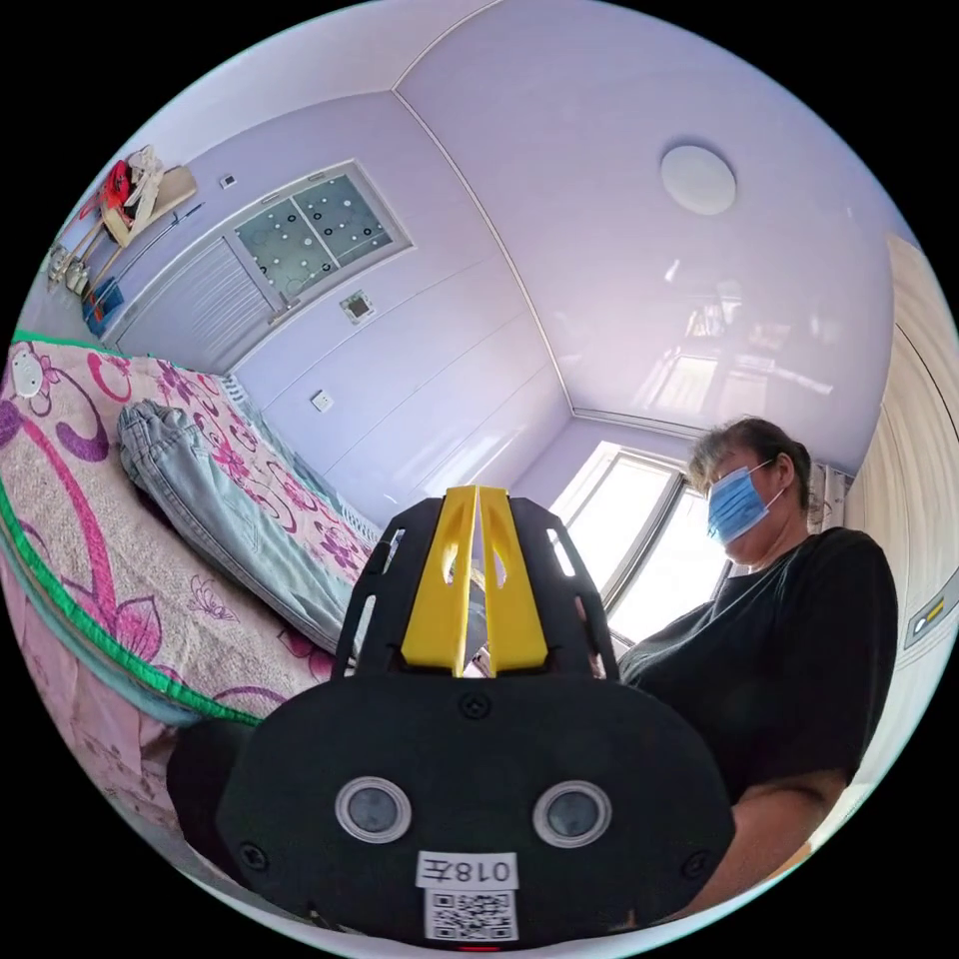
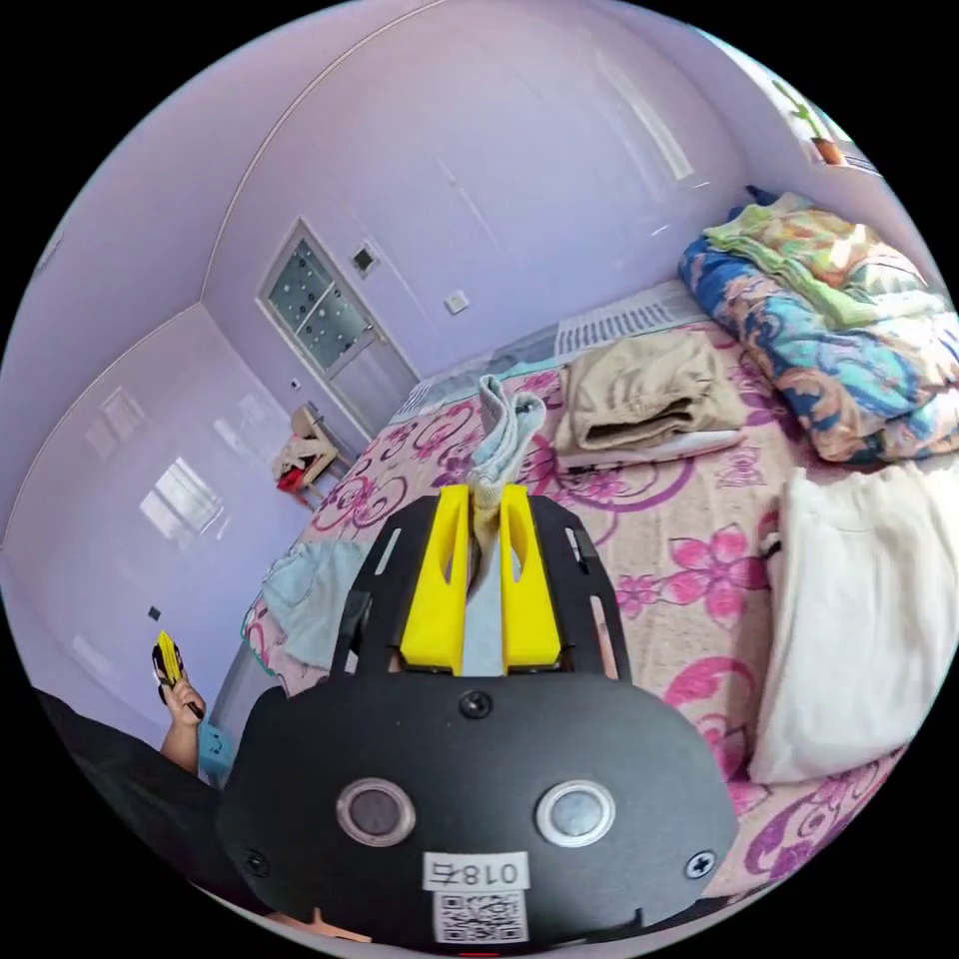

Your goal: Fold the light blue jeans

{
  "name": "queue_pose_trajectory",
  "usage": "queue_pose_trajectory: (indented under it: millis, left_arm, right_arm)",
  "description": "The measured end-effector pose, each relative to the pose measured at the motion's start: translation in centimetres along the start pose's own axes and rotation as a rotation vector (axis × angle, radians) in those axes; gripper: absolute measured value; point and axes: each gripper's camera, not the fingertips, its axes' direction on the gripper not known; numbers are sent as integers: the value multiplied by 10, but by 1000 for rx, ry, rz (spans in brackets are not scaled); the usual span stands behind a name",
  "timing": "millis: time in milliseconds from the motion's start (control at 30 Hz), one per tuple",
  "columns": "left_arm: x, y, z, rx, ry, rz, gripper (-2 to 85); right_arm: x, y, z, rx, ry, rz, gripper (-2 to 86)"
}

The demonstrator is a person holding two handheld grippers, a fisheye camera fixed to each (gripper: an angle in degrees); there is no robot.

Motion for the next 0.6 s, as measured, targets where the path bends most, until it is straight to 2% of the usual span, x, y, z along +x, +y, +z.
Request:
queue_pose_trajectory:
  millis: [100, 133, 233, 300, 400, 467, 600]
  left_arm:
    - [-9, -9, 33, -46, -39, -32, -6]
    - [-14, -13, 49, -71, -62, -48, -3]
    - [-28, -31, 93, -151, -141, -95, 17]
    - [-32, -52, 121, -197, -183, -95, 35]
    - [-31, -100, 175, -328, -283, -24, 54]
    - [-29, -142, 231, -498, -410, 92, 62]
    - [-41, -192, 321, -679, -522, 277, 61]
  right_arm:
    - [62, 7, -43, 34, 176, 116, 59]
    - [91, 17, -46, -16, 235, 198, 61]
    - [143, 45, -20, -248, 224, 326, 67]
    - [140, 43, -20, -188, 201, 302, 78]
    - [132, 20, -22, -210, 126, 336, 121]
    - [114, 8, -29, -202, 156, 311, 127]
    - [35, -34, -23, -115, 318, 18, 116]
